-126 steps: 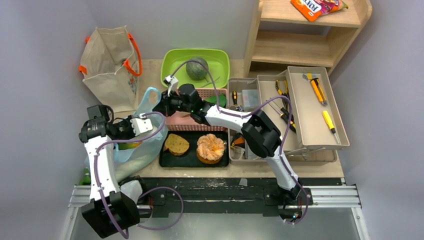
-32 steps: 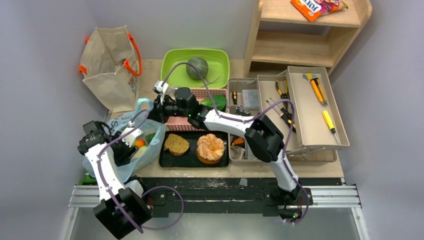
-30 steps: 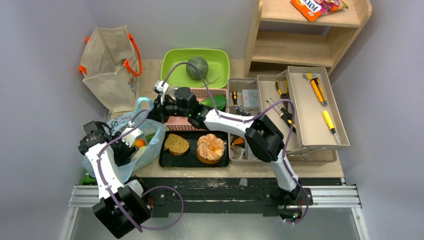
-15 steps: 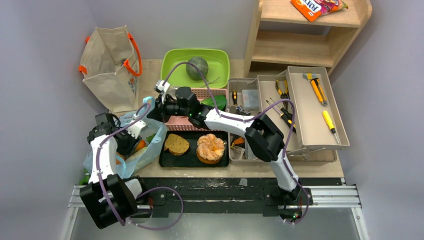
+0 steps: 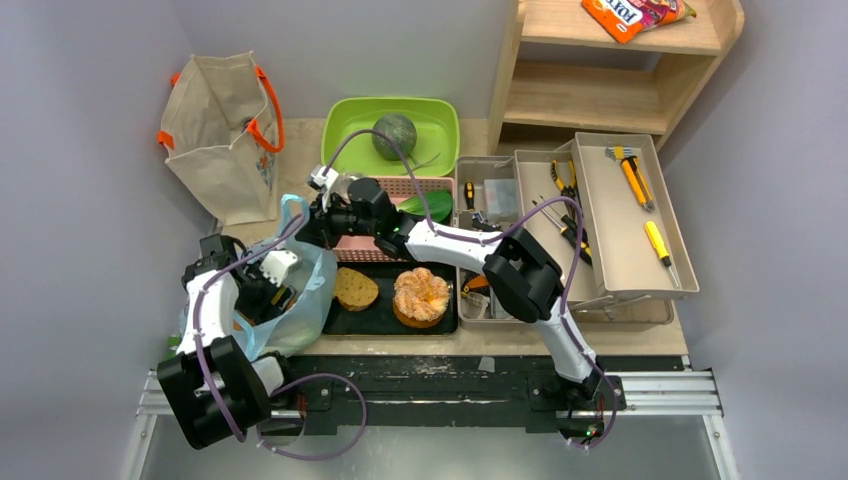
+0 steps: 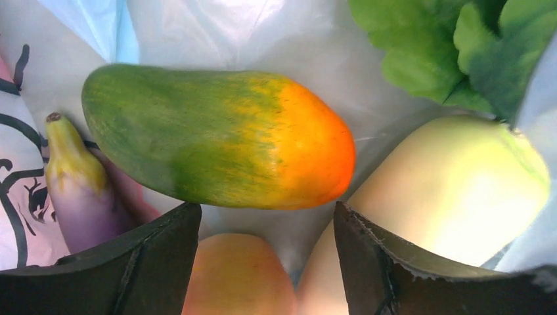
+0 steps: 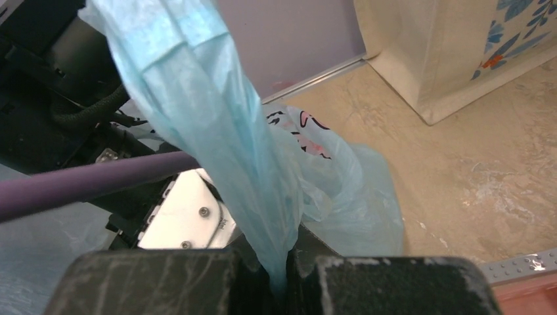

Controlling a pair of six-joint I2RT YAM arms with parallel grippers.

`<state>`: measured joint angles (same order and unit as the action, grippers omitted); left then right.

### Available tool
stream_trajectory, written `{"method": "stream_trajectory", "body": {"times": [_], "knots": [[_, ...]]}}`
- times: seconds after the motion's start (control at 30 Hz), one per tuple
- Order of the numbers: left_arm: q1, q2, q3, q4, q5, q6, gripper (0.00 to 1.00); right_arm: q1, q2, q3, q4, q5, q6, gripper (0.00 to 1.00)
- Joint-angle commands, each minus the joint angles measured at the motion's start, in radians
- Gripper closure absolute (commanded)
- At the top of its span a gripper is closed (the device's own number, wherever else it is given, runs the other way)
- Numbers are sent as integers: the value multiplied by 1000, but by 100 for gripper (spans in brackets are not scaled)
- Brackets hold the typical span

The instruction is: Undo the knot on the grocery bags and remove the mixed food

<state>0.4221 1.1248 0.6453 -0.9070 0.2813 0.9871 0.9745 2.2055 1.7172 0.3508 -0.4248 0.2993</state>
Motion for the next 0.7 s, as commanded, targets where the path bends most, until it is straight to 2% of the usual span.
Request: {"method": "stream_trajectory", "body": {"times": [0.0,0.1,0.27,0.37,0.53,0.67], "knots": [[-9,-45,87,-136,166,1,28,-3,-18,28,17,29,-2,100],[-8,-85,176,-230,231,27,29,-3,-27,17,19,28,-15,100],[-9,-64,281,-376,266,112,31,-6,-26,18,25,23,-15,100],[-10,-47,269,-378,260,129,32,-8,-24,22,28,16,-13,100],[-43,-14,221,-299,230,64,32,-11,-30,14,32,8,-11,100],[-91,-4,178,-326,217,82,29,-14,-34,6,31,3,-17,100]]}}
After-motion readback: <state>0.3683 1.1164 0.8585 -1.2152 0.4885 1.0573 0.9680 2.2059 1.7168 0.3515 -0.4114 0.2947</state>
